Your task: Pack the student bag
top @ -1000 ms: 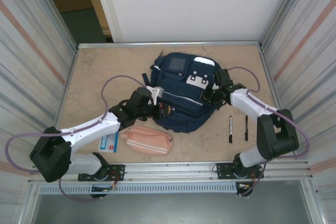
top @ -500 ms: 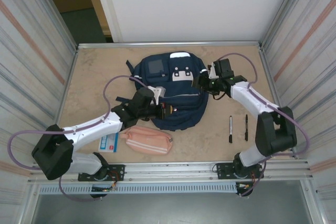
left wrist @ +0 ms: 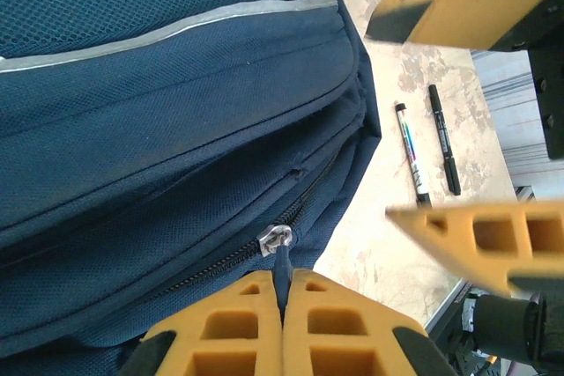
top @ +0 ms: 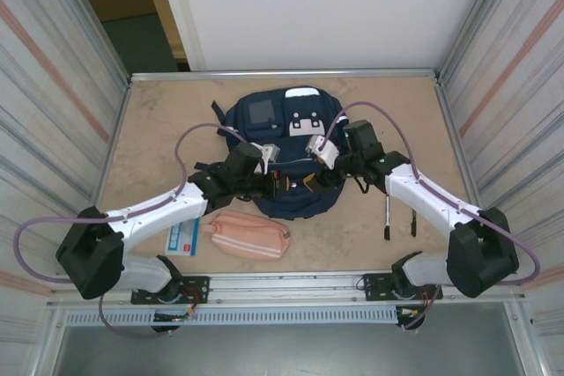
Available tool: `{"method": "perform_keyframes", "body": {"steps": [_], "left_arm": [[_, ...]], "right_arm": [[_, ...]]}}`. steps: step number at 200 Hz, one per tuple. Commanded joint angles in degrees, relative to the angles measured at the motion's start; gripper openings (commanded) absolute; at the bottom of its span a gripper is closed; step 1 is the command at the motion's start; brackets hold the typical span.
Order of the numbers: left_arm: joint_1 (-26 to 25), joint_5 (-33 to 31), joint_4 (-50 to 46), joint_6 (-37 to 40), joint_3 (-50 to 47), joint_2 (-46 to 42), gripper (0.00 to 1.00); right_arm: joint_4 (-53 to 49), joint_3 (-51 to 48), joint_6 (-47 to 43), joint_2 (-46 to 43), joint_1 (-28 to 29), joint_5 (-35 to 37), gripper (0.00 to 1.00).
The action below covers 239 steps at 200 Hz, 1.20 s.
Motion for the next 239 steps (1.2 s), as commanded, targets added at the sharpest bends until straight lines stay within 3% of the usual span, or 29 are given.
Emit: {"method": "perform_keyframes", "body": {"steps": [1,73,93,135,161,206,239], "left_arm": [[0.7,2.6,0.6,-1.5,1.2,0.1,0.0],[1.7,8.4,3.6,-3.9,1.1,1.0,0.0],[2.2,8.6,3.2,-4.8,0.6,0.9,0.0],[5.5,1.0,-2.8,-1.8,-1.6,-4.8,0.0],[8.9,-5.1,-8.4,3.5,-3.7,-9.7,0.0],[12.5,-3.8,-7.3,5.6,-8.3,-15.2,0.0],[10.9,2.7,-2.0,2.2,-8.5,-14.7,0.0]], "right_arm": [[3.9,-1.1,-10.8,0.3,1.2,-8.0,0.67],[3.0,-1.2,-14.5,6.4,4.2,3.3,0.56],[4.4,-2.2,-13.6,6.0,4.7,6.3,0.35],[10.5,-7.4,-12.5,-0.4,3.9,8.8,0.08],[15.5,-10.9,-9.9,-4.0,1.6,5.6,0.07],[16.0,-11.8,-9.2,-4.6,1.7,5.7,0.08],[16.0,-12.0,-9.0,-6.6,4.8,4.1,0.34]]}}
